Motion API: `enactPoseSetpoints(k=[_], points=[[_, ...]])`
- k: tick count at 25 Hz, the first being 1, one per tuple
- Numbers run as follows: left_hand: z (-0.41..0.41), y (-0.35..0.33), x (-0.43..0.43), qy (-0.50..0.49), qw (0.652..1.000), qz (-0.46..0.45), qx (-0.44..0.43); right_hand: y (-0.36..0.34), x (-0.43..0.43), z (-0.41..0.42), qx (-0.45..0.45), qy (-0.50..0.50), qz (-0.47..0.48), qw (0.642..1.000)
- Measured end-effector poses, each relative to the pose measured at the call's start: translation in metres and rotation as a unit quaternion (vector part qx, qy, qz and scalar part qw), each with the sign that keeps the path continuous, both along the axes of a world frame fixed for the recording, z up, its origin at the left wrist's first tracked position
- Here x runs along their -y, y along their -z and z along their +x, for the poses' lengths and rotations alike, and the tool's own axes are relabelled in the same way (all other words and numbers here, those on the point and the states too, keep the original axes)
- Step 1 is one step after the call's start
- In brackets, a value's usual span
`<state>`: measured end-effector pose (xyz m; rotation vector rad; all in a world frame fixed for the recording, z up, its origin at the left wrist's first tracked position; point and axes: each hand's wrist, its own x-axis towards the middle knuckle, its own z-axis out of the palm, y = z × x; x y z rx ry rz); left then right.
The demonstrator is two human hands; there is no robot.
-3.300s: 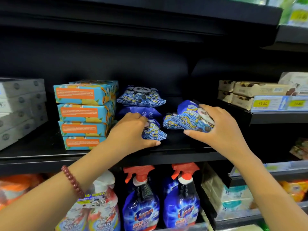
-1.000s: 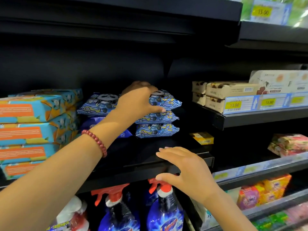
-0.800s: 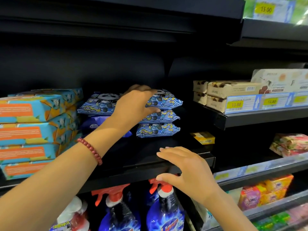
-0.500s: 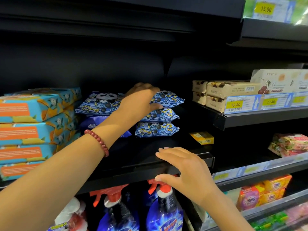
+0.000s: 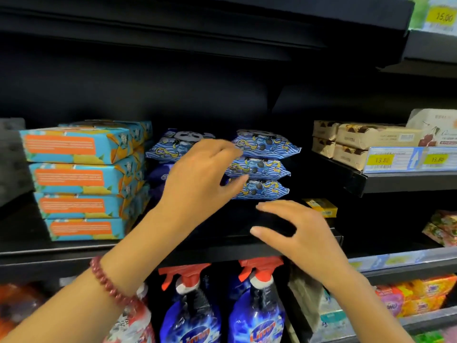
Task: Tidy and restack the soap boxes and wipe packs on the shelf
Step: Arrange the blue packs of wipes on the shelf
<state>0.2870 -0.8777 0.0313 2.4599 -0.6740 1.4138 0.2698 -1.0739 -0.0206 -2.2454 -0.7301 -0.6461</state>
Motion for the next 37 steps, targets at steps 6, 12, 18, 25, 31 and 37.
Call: enactPoseSetpoints(k=[6,12,18,25,31,37], points=[[-0.049,0.057,-0.048,-0.052,0.979,-0.037,-0.195,-0.075,-0.075,0.038,0.107,-0.011,-0.033,0.994],[-0.06,0.068,-0.064,-0.046,0.973,-0.029,-0.222,-0.112,-0.134,0.079,0.045,0.037,-0.323,0.945],[-0.058,0.068,-0.063,-0.042,0.972,-0.037,-0.227,-0.116,-0.144,0.095,0.012,0.05,-0.403,0.914],[-0.057,0.069,-0.062,-0.049,0.972,-0.04,-0.227,-0.108,-0.139,0.067,0.114,0.131,-0.293,0.94],[-0.059,0.067,-0.063,-0.034,0.971,-0.045,-0.234,-0.097,-0.089,0.024,0.12,0.056,-0.168,0.977],[-0.039,0.027,-0.052,-0.057,0.984,-0.036,-0.166,-0.041,-0.016,-0.002,0.08,0.088,-0.095,0.988]])
